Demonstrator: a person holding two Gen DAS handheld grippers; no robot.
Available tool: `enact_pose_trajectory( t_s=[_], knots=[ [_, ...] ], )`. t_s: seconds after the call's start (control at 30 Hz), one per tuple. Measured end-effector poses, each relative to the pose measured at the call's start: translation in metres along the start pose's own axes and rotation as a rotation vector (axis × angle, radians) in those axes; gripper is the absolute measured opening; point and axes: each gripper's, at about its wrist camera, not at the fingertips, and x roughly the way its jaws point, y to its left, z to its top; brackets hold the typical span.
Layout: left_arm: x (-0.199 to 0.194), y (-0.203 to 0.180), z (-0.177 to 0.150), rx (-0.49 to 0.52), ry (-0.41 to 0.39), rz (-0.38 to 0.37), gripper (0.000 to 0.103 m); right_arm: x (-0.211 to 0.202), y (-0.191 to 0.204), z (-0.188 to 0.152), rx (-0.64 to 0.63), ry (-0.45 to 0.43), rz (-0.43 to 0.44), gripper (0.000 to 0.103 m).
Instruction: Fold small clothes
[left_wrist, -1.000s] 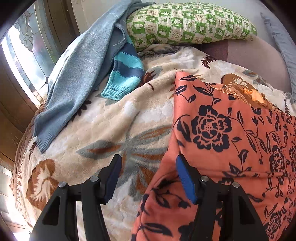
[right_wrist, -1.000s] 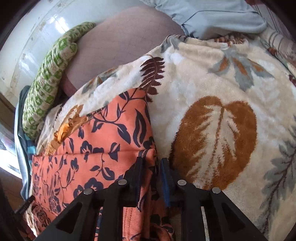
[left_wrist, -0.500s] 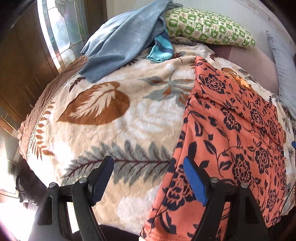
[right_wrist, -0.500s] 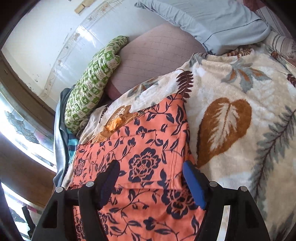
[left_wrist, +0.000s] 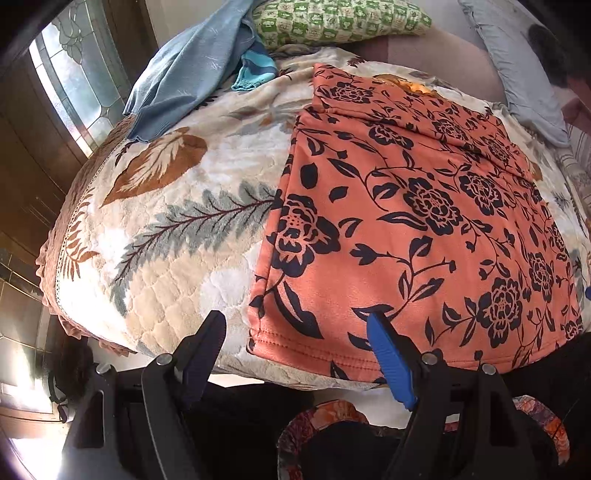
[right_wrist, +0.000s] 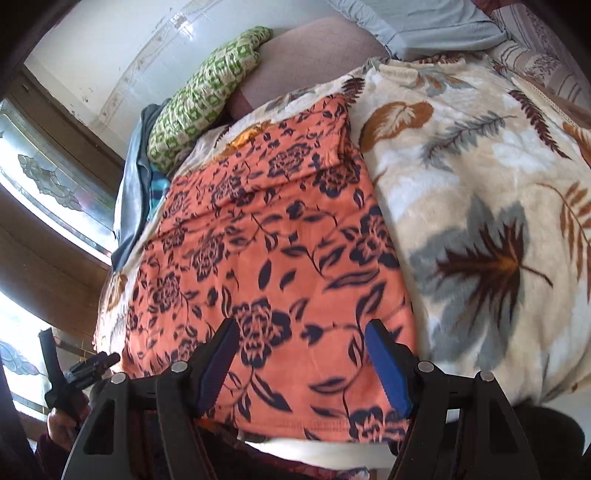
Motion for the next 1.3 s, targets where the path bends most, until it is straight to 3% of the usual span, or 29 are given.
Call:
enact_pose_trajectory(
  t_s=[0.2, 0.4, 0.93, 1.3],
  knots=[
    [0.006, 0.03, -0.004, -0.084, 0.05, -0.016, 0.079, -0.005, -0.031, -0.017, 0.105, 0.03, -0.05, 0.074],
    [0.016, 0.041, -0.013, -0.129, 0.099, 0.016, 0.079, -0.006, -0.044, -0.022, 0.143, 0.04, -0.123, 0.074],
    [0.018, 0.029, -0.013, -0.055, 0.017, 0.126, 0.079, 0.017, -0.044, -0.023, 0.161, 0.079, -0.152, 0.074],
    [0.022, 0.012, -0.014, 0.005, 0.001, 0.122, 0.079, 0.029, -0.046, -0.02, 0.16, 0.085, -0.139, 0.074]
  ],
)
